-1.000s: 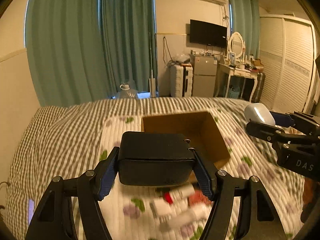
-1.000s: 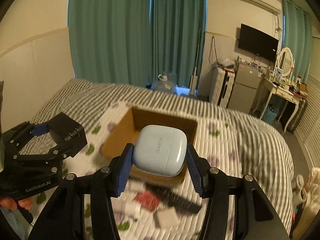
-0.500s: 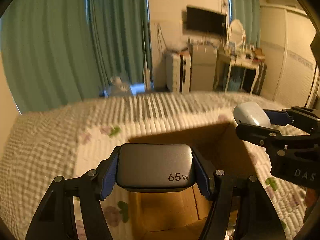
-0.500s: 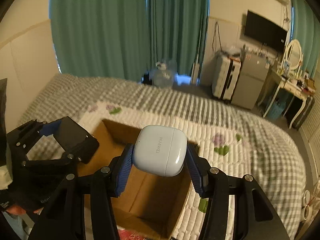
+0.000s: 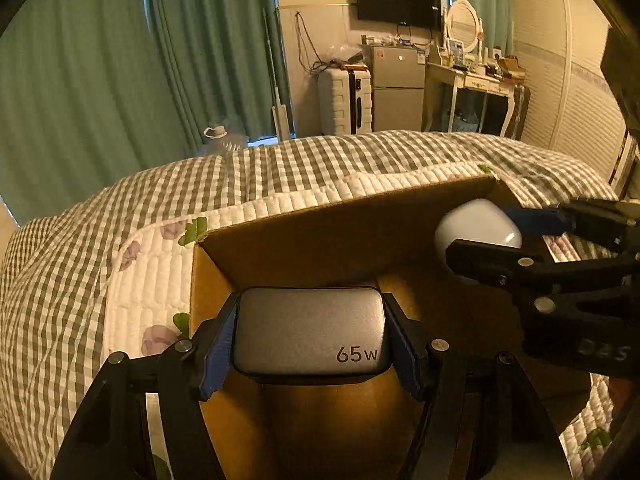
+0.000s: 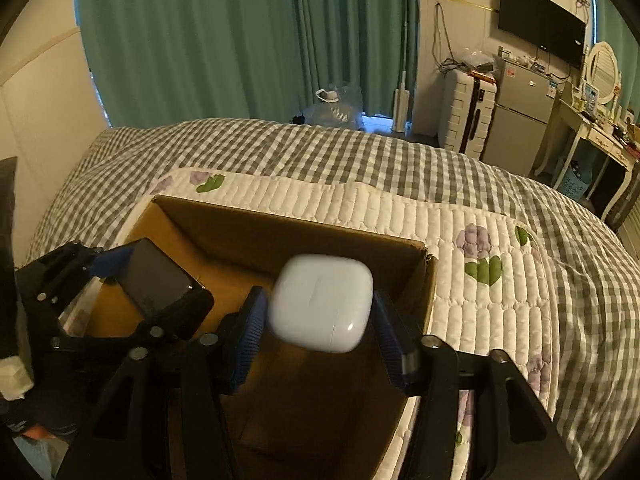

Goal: Organize rigid objects
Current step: 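Carry both held items over the cardboard box and open both grippers, then move both grippers back toward the remaining items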

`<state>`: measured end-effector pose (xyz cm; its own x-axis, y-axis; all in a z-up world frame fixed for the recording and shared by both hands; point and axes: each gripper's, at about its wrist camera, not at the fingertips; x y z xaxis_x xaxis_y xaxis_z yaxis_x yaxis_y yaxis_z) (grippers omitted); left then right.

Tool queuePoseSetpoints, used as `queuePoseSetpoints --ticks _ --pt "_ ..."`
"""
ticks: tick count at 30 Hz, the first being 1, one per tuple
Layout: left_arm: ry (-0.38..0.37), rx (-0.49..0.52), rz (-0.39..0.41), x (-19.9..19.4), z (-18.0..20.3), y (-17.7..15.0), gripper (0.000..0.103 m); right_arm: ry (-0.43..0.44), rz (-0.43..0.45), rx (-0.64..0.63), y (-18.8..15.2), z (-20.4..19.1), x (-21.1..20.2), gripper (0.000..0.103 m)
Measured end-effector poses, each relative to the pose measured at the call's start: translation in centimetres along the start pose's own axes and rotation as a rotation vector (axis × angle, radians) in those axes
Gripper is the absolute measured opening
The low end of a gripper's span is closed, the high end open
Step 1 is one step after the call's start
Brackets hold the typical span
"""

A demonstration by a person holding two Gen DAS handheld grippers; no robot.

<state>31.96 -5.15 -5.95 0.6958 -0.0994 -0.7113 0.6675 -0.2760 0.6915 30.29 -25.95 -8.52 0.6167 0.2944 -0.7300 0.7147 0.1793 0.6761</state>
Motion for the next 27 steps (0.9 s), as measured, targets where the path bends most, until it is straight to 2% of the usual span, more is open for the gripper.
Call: queuePoseSetpoints --ticks 2,4,6,9,14,19,23,27 --pt "0.005 0.001 0.004 -0.6 0.2 -0.1 0.076 -0.027 0.027 0.013 -0.1 0.2 -1.0 0.075" --pt "0.041 0.006 0.027 -2.0 0.4 -0.3 0.092 -0.035 0.033 0.030 0.0 0.4 -2.3 0.076" --pt "0.066 0.003 0.049 -4.0 0.2 -0.4 0.094 -0.059 0.042 0.042 0.0 0.6 -4.2 0.078" --pt "0.063 -0.013 0.059 -7.2 0.0 -0.6 0.102 -0.107 0.074 0.028 -0.4 0.4 -8.2 0.086" --pt "0.055 -0.057 0.095 -14.2 -0.3 -2.1 0.102 -0.165 0.124 0.000 -2.4 -0.8 -16.0 0.095" --pt "0.072 -0.084 0.093 -18.7 -0.1 -4.8 0.102 -0.155 0.130 -0.035 -5.9 -2.6 -20.7 0.096" --pt "0.099 -0.073 0.085 -20.2 1.0 -8.5 0.102 -0.138 0.119 -0.054 -9.8 -3.8 -21.9 0.097" --pt "0.097 -0.077 0.047 -19.2 2.3 -12.2 0.103 -0.137 0.070 -0.091 -13.8 -4.6 -20.4 0.097"
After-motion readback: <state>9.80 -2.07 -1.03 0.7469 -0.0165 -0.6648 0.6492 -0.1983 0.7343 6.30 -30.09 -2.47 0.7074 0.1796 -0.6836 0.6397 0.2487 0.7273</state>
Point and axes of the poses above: each gripper's, at about its wrist camera, not at the fingertips, and x roughly the way its jaws point, z to its right, y to its top, and after that the axes turned 3 degrees about x, right-handed
